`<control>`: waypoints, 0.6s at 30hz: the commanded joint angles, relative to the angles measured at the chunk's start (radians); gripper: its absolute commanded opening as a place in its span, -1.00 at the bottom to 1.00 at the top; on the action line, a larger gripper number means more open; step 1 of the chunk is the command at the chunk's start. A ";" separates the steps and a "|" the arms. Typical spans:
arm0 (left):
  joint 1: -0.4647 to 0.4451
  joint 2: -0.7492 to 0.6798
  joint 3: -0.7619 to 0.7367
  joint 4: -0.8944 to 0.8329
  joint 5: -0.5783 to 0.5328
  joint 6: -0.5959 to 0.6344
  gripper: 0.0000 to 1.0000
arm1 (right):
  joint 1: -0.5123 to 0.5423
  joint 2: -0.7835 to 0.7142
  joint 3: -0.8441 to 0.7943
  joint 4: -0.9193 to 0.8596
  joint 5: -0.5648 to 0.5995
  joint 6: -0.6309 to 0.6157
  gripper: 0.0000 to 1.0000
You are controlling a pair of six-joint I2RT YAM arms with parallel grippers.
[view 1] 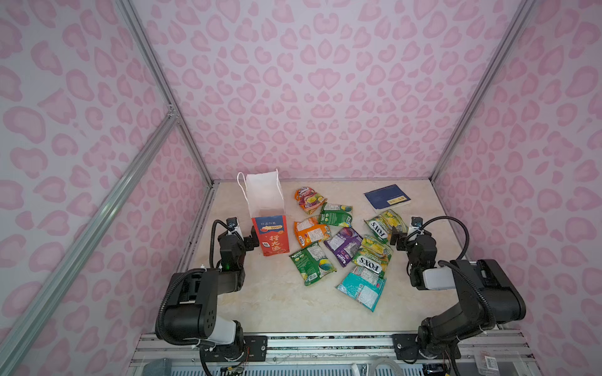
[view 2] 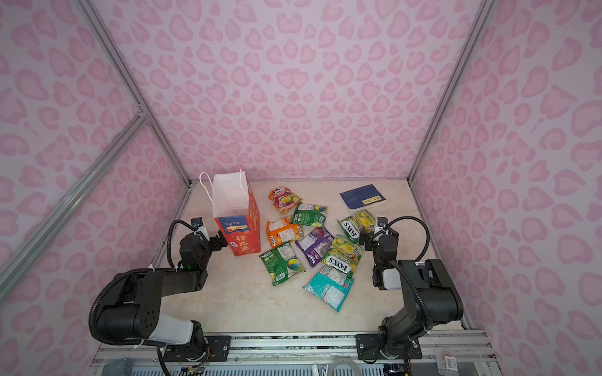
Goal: Place the snacks into the paper bag
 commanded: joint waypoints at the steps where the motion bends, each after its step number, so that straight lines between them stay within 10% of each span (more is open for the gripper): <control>1: 0.000 -0.008 -0.002 0.019 0.013 0.007 0.95 | -0.001 0.002 0.004 0.005 -0.007 0.007 0.98; 18: 0.000 -0.003 0.006 0.009 0.013 0.007 0.95 | -0.002 0.003 0.008 -0.003 -0.007 0.007 0.98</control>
